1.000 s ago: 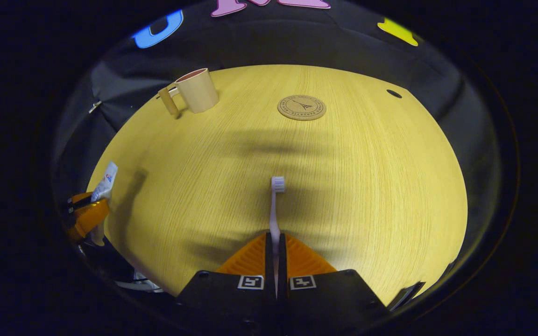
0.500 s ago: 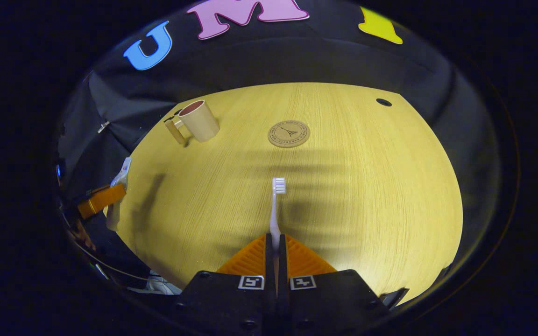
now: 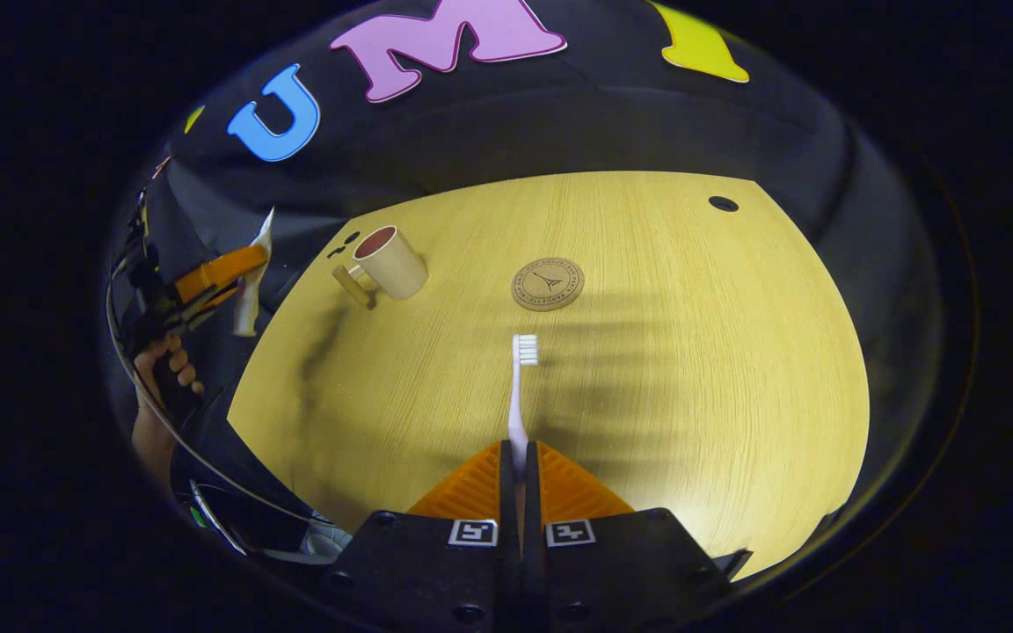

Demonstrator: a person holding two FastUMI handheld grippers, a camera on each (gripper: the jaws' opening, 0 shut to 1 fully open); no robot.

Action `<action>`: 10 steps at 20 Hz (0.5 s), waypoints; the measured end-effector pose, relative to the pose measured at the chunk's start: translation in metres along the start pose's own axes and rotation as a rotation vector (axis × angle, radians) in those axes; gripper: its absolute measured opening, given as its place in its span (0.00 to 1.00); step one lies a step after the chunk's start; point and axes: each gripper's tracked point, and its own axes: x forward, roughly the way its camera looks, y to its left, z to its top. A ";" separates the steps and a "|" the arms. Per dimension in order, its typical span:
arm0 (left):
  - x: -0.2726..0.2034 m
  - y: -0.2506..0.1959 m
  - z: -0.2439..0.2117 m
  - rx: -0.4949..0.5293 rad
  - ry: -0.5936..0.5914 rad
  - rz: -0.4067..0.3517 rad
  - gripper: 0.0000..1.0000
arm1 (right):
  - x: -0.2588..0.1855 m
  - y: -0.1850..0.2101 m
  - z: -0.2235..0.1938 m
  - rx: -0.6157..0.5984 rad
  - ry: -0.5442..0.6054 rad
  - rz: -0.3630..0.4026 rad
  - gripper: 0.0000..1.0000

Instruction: Put the toothbrush and toothpaste on the desktop into the cup, then pick up the cup and place it on the coaster on the desktop.

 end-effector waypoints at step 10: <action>0.108 -0.019 0.050 -0.057 -0.145 -0.026 0.18 | 0.001 0.005 0.009 0.010 0.030 0.062 0.05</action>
